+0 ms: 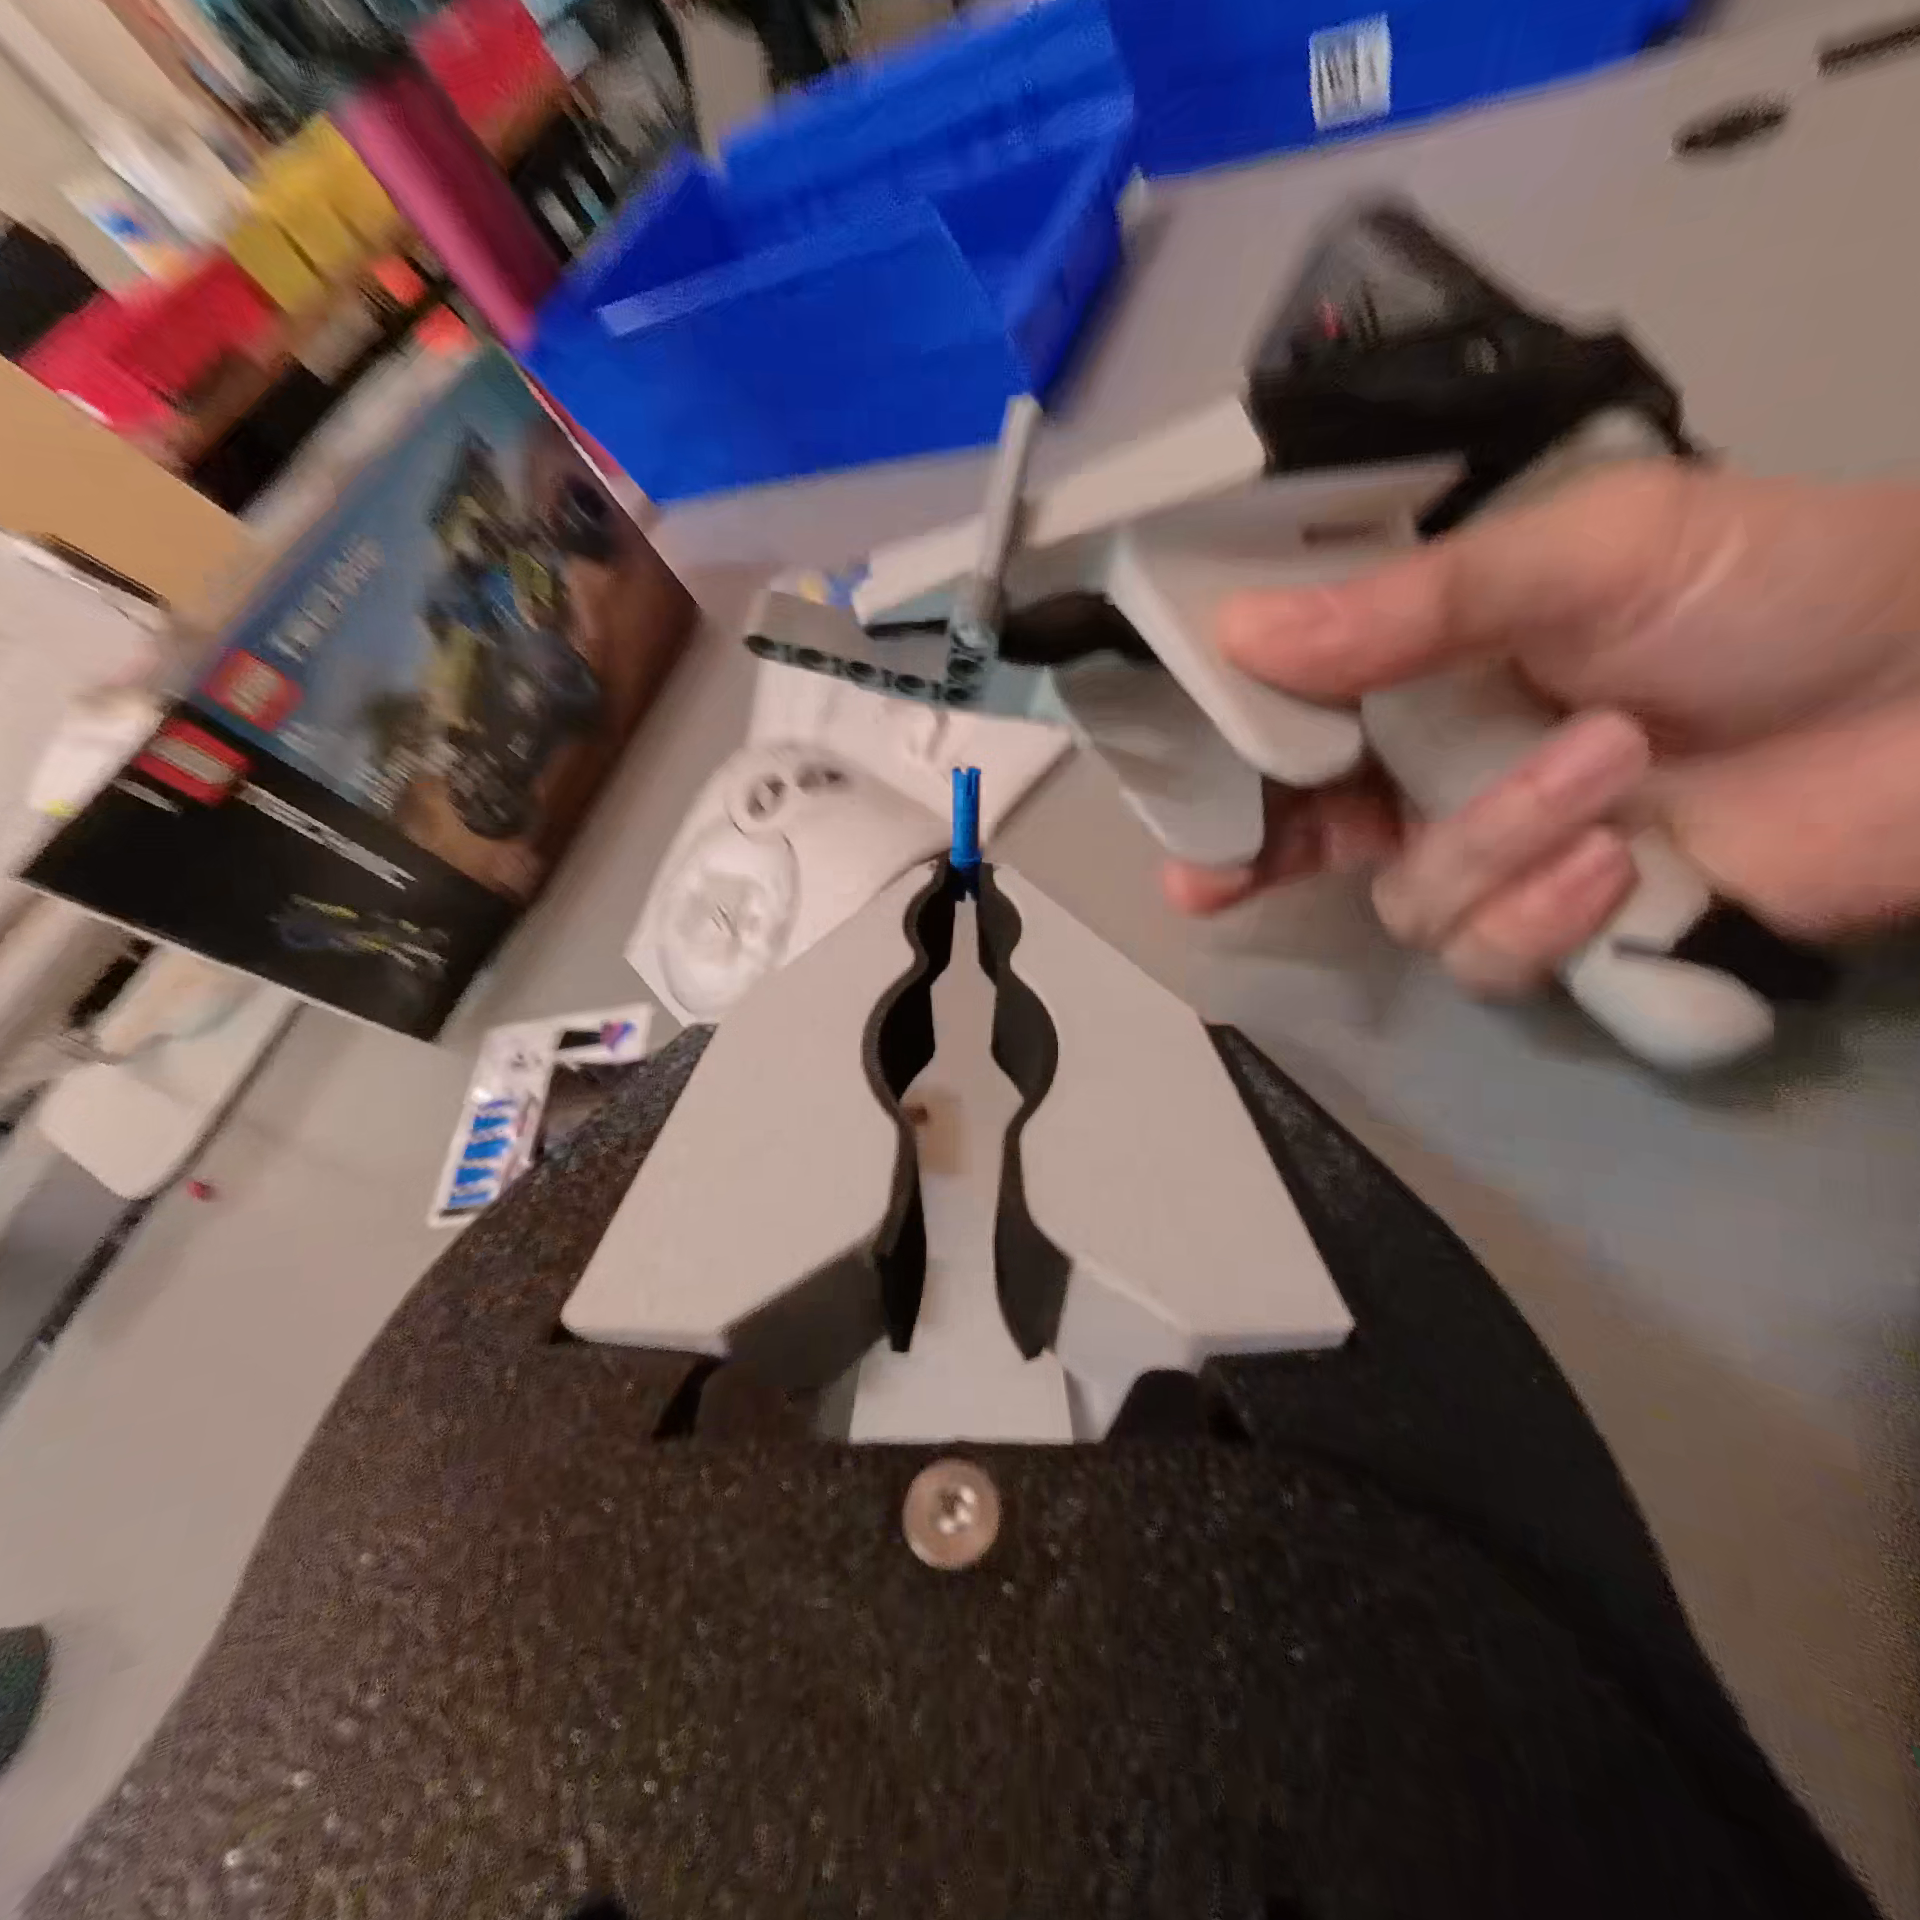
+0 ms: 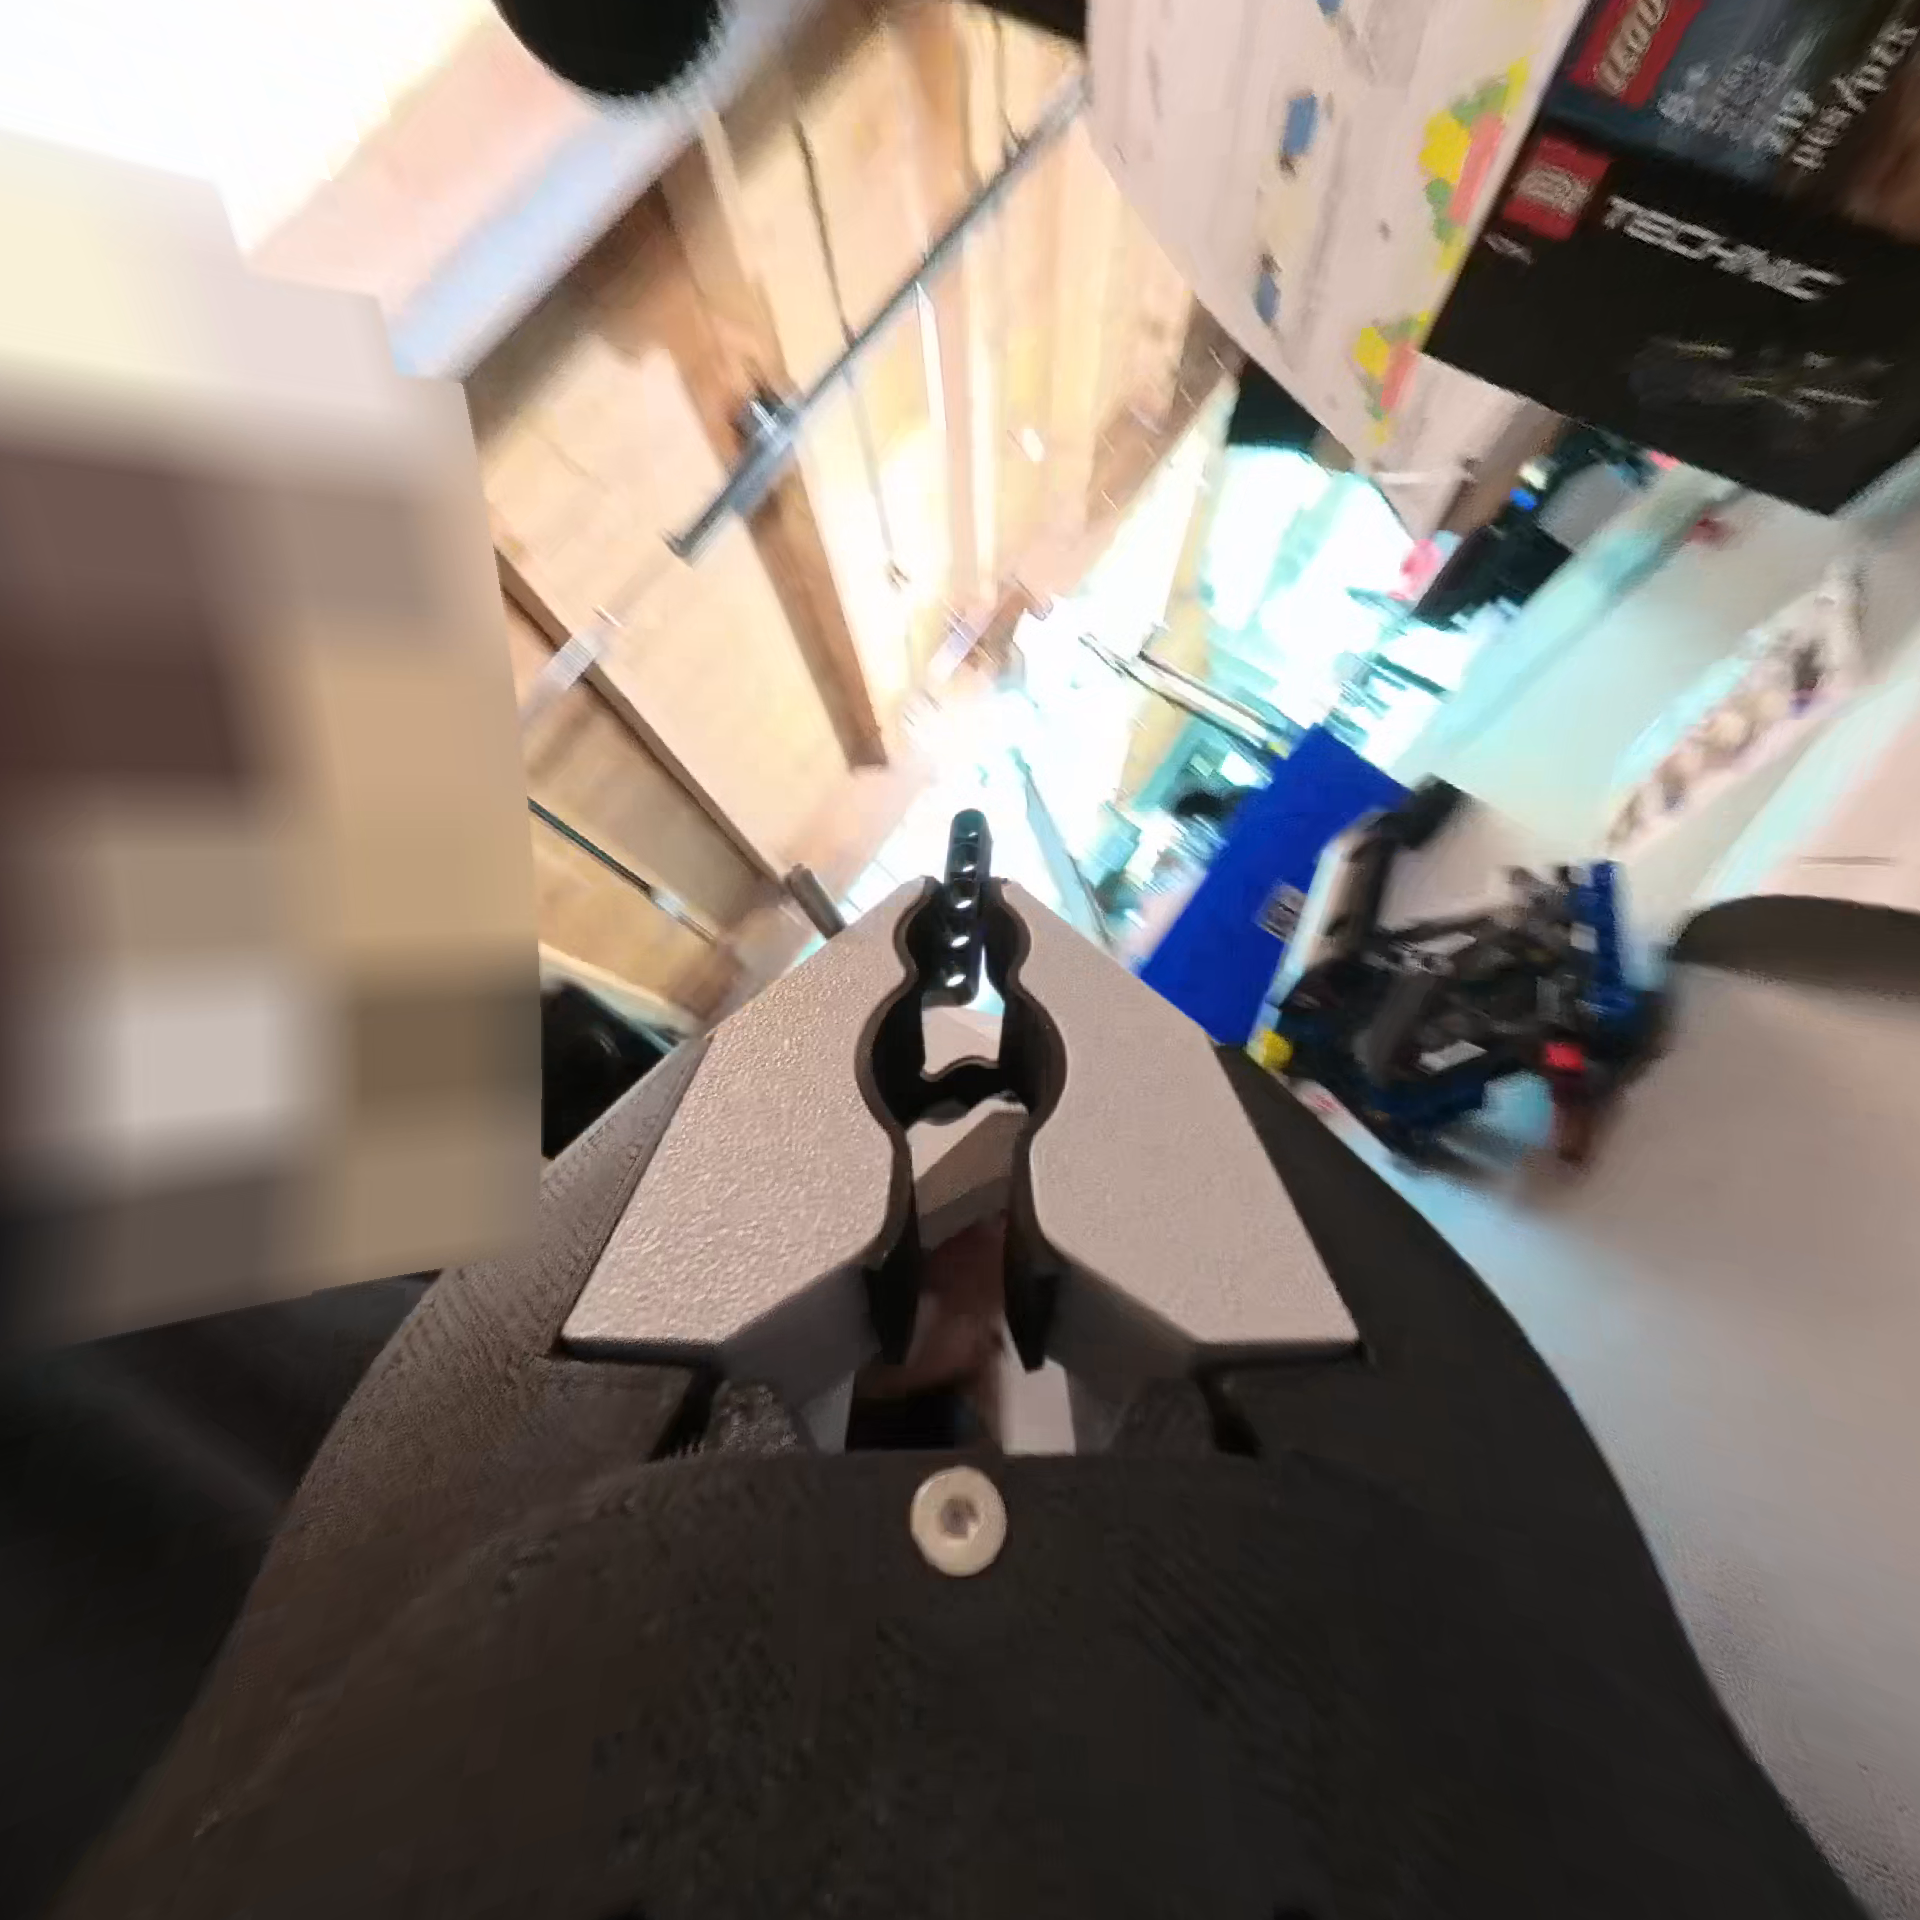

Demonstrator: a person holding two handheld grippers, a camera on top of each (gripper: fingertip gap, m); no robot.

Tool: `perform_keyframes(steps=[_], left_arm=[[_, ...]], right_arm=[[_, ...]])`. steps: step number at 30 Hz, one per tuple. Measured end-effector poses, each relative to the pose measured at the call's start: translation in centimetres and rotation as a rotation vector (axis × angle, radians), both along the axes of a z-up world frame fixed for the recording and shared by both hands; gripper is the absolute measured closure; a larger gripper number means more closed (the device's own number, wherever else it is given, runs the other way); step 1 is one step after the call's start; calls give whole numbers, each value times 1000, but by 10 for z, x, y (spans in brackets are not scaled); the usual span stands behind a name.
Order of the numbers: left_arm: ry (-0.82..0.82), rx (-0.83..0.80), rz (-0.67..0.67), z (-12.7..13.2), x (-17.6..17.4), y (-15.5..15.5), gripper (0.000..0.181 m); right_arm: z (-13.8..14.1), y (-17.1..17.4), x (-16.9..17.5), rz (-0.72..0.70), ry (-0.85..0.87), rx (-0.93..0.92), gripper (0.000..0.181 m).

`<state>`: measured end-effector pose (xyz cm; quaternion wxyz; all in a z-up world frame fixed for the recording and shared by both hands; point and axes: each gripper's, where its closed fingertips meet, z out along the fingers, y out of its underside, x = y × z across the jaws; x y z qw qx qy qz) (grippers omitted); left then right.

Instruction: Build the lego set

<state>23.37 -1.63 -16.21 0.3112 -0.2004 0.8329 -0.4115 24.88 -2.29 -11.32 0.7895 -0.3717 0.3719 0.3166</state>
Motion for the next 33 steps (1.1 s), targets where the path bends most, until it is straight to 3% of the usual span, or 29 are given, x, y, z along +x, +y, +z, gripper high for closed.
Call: perform_keyframes(steps=[1,6,10,18,21,27,33], left_arm=[[78,58,-22,-13,-5,3,180],[537,300,-124,-74,-45,29,180],[643,361,-185,-95,-58,31,180],[630,275,-183,-95,-58,28,180],[625,219,-195,-94,-58,28,180],[573,166,-223,-94,-59,27,178],[511,136,-224,-94,-59,28,171]], right_arm=[[-11,1,0,14,-13,-117,175],[-81,-9,-9,114,-214,-873,175],[-120,-12,-22,255,-372,-1216,175],[-137,-21,-23,313,-574,-1429,167],[-128,-27,-23,303,-576,-1419,159],[-124,-26,-29,332,-478,-1401,169],[-138,-26,-31,376,-443,-1490,163]])
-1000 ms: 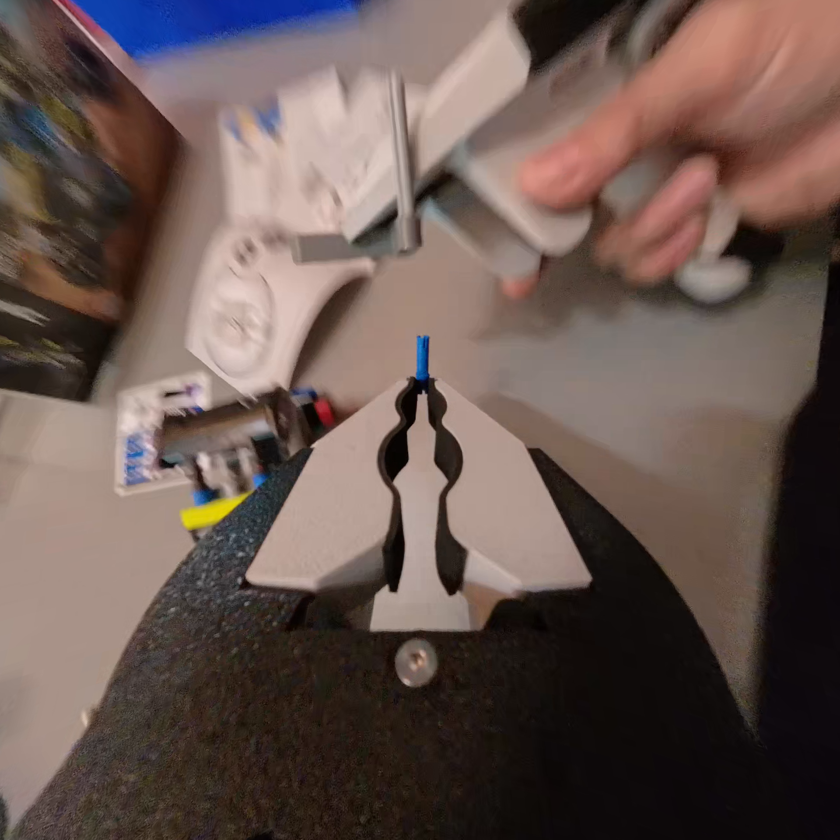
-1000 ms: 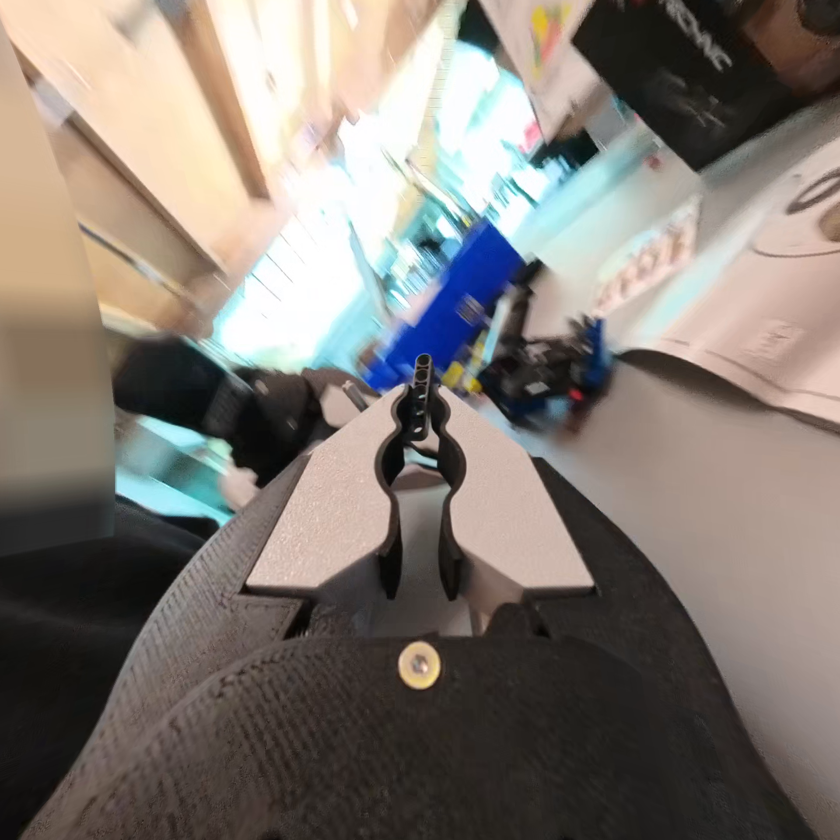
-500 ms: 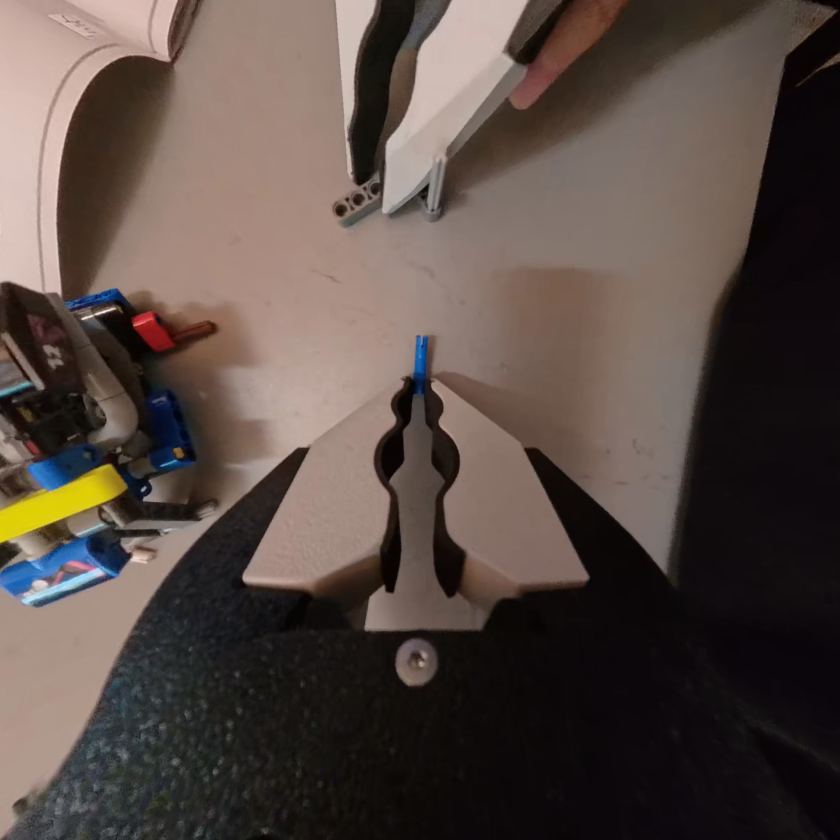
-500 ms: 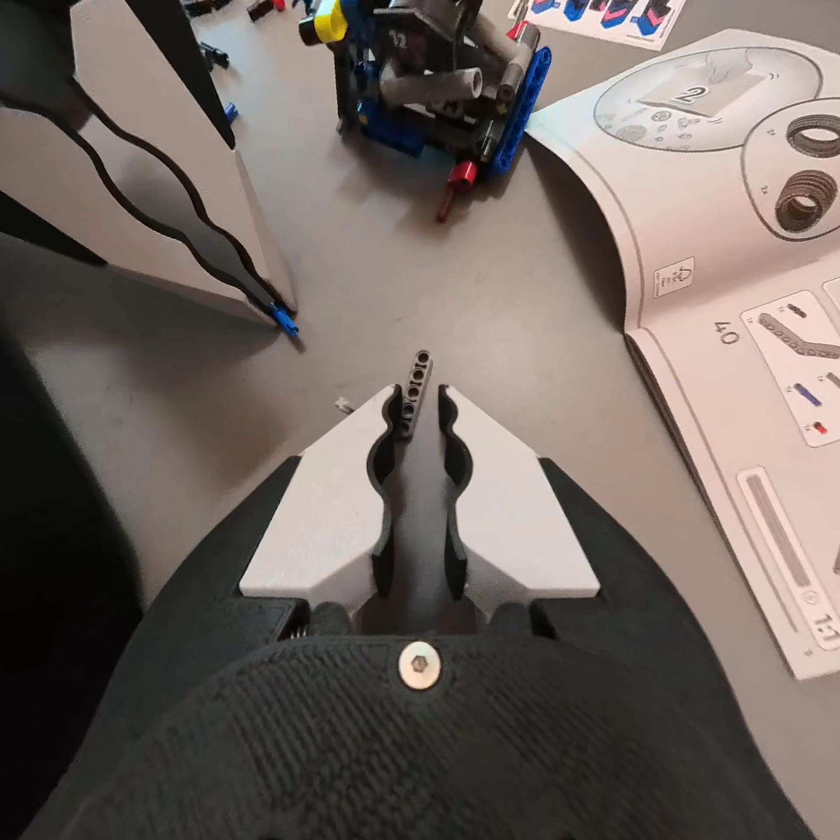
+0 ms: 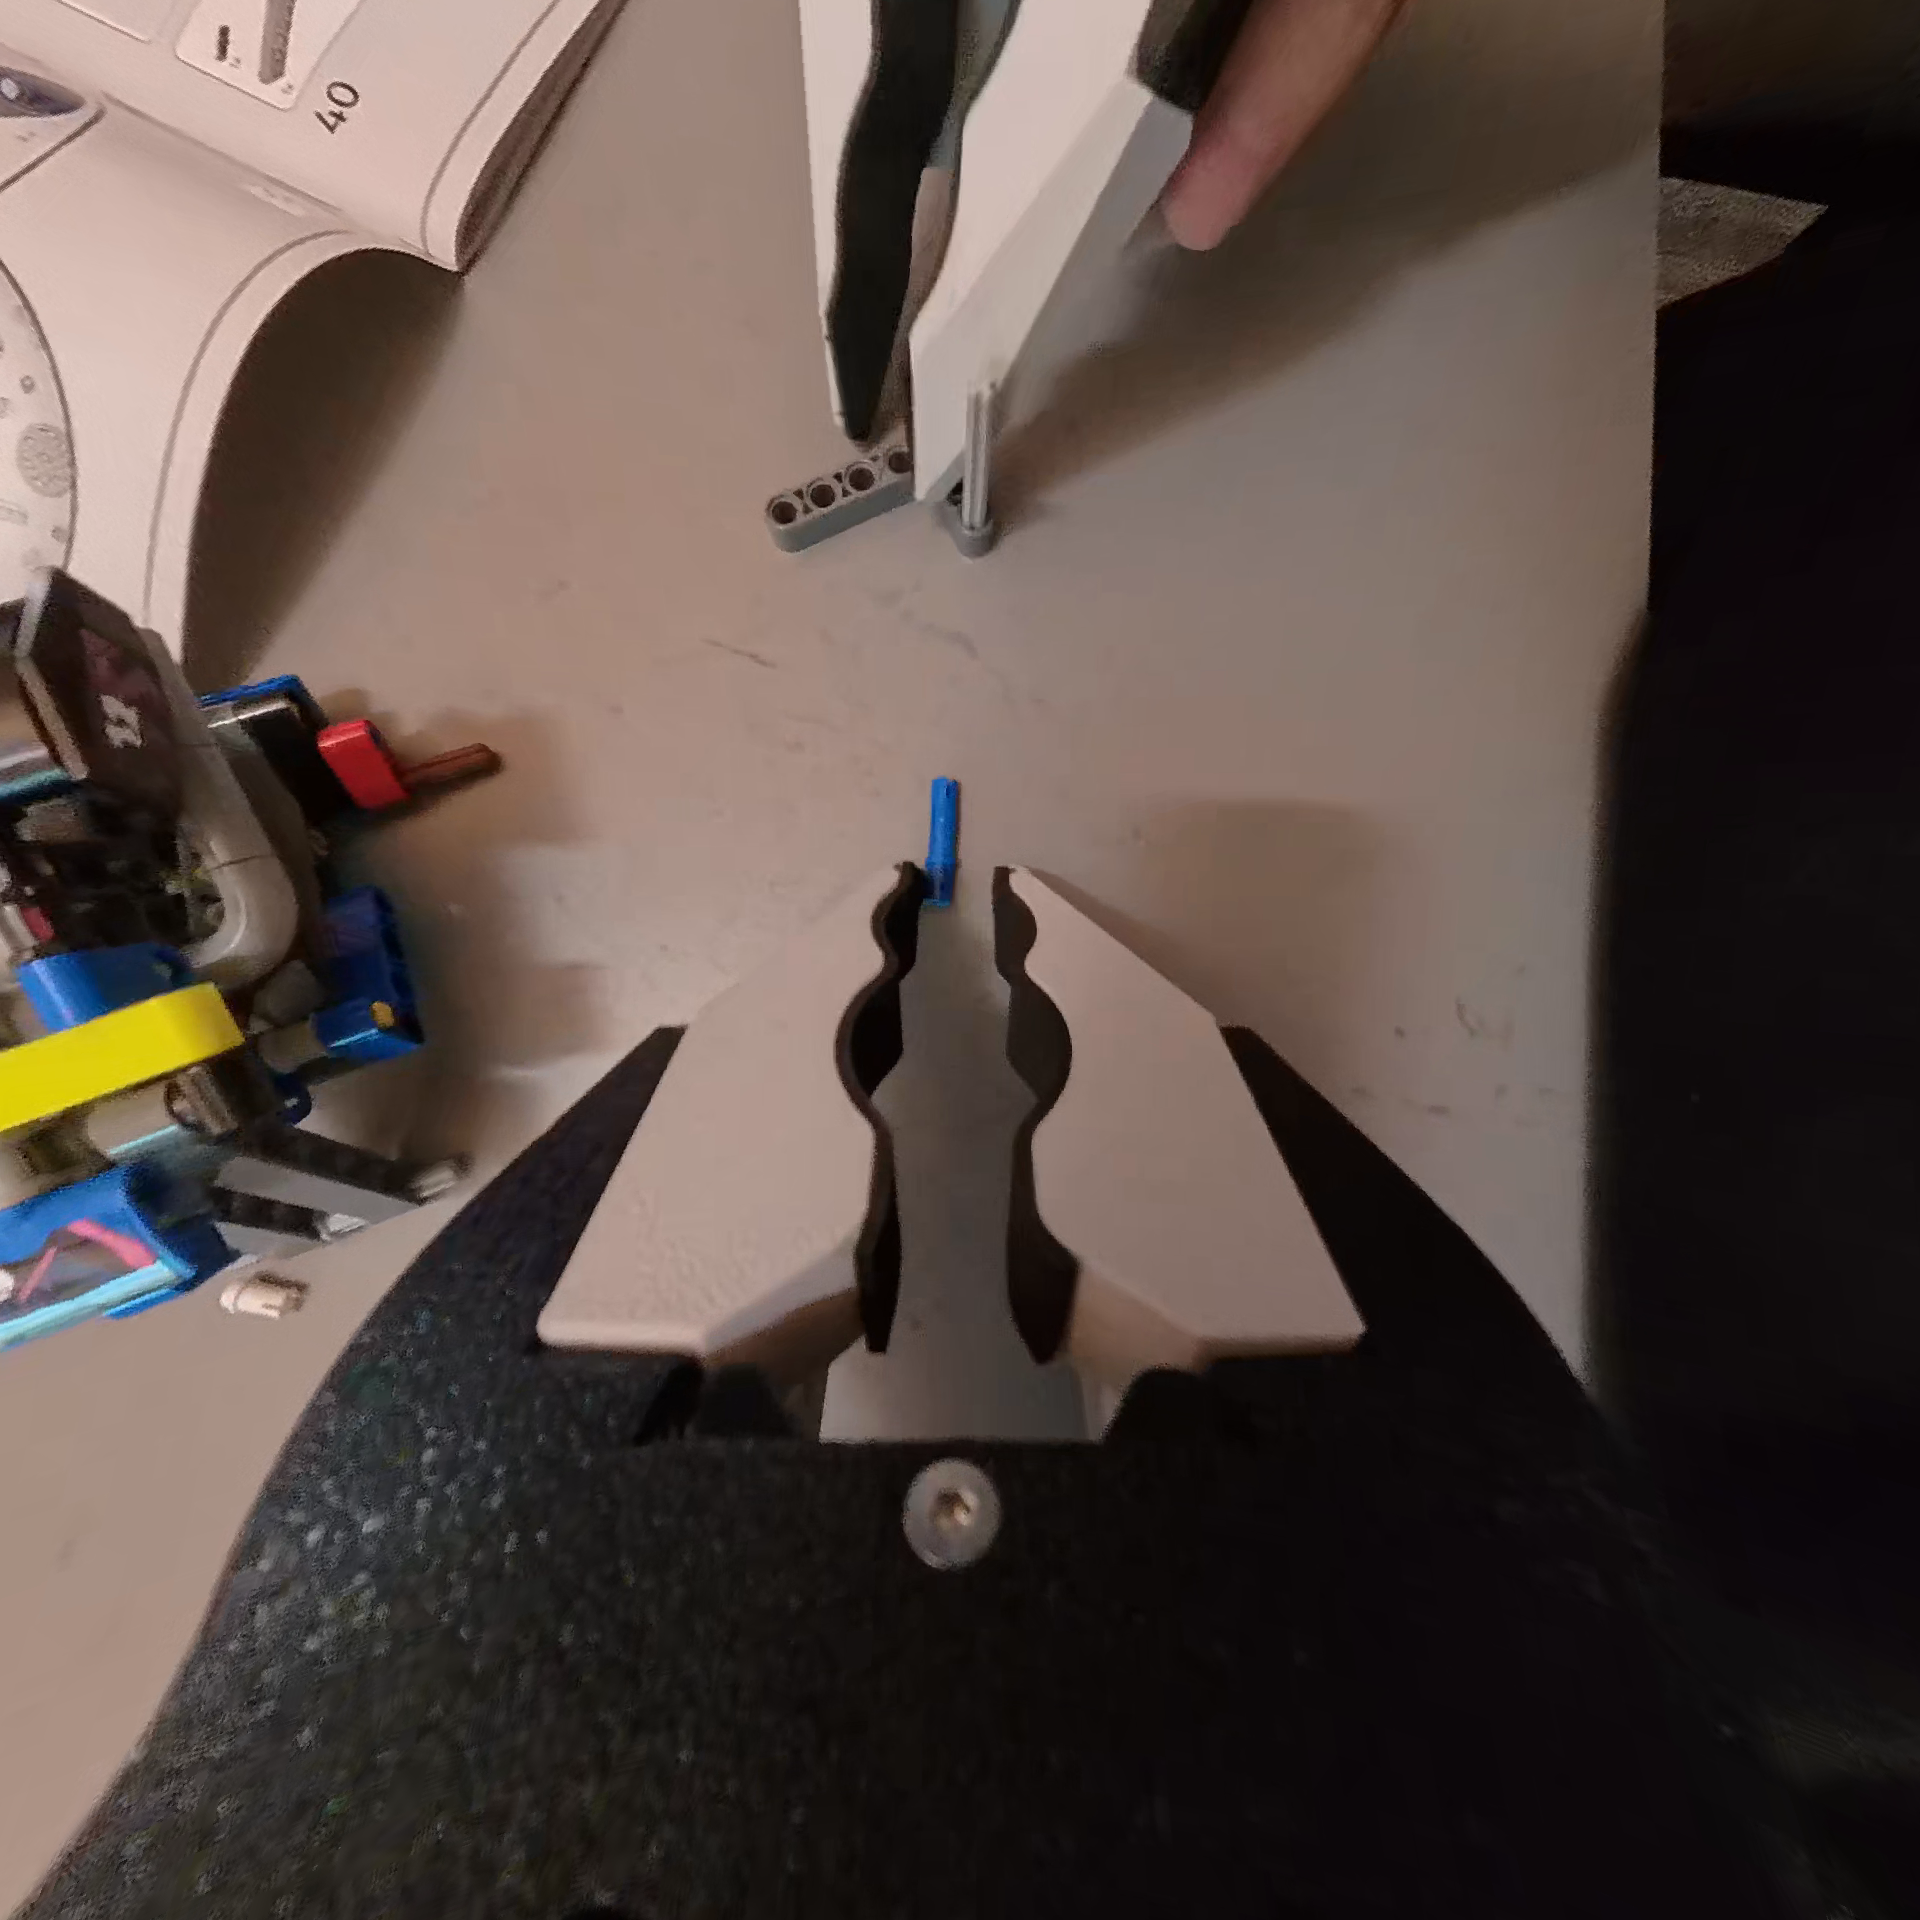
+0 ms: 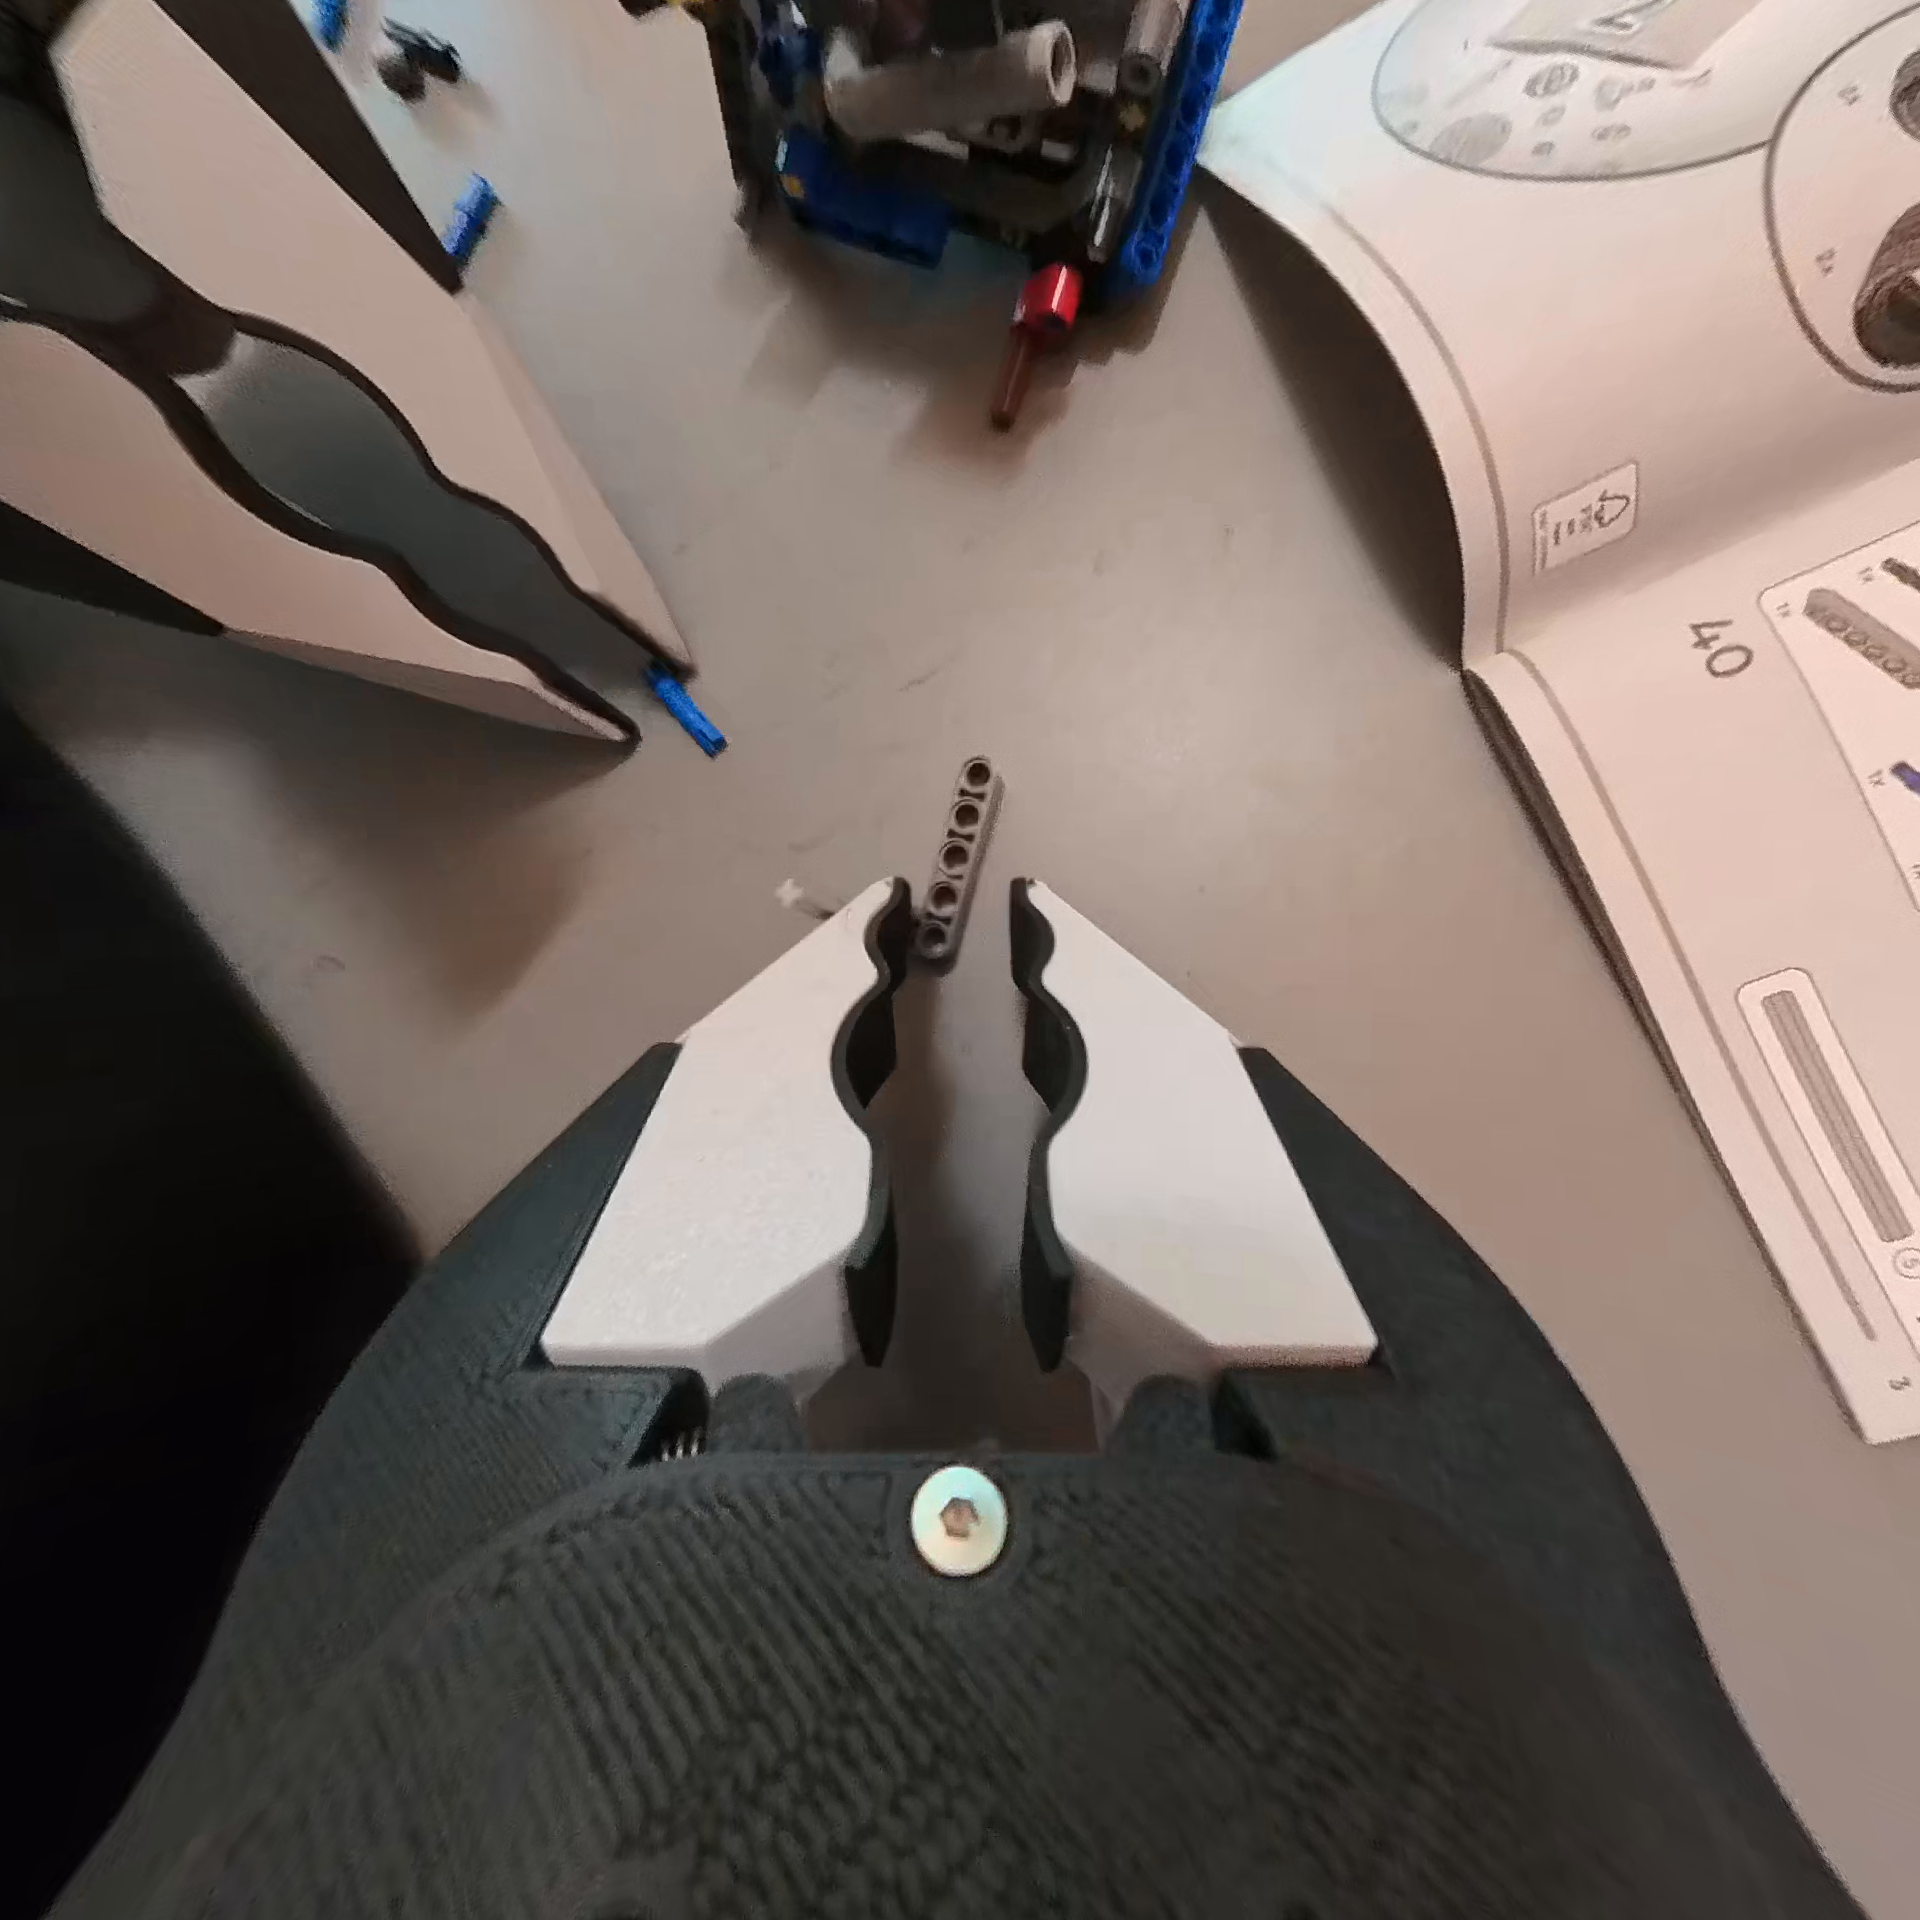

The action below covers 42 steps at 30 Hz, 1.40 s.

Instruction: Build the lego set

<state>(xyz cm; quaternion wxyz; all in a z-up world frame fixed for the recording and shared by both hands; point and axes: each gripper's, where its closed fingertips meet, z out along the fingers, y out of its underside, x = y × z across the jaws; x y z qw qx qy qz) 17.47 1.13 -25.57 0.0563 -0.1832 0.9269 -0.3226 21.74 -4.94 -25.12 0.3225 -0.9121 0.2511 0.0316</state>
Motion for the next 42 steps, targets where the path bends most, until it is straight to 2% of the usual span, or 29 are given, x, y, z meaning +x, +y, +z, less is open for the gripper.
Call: perform_keyframes(steps=[4,13,18,26,30,32,38,42], left_arm=[[-26,-19,-7,0,1,0,169],[-55,-68,-2,0,5,-2,164],[-96,-111,12,4,10,1,168],[-62,-143,-9,0,11,-4,166],[-51,-151,18,-1,16,-2,178],[-68,-143,6,-1,16,-2,178],[-167,-101,-1,0,17,-2,179],[-174,-104,28,2,18,-3,179]], right_arm=[[-1,1,1,4,-4,0,174],[-1,2,-2,54,-5,76,175],[0,6,1,33,-24,144,175],[0,7,0,43,-5,189,174],[0,7,0,45,-9,219,174],[0,7,0,56,-18,208,174],[1,10,3,17,-31,231,174],[13,16,5,-34,-36,323,174]])
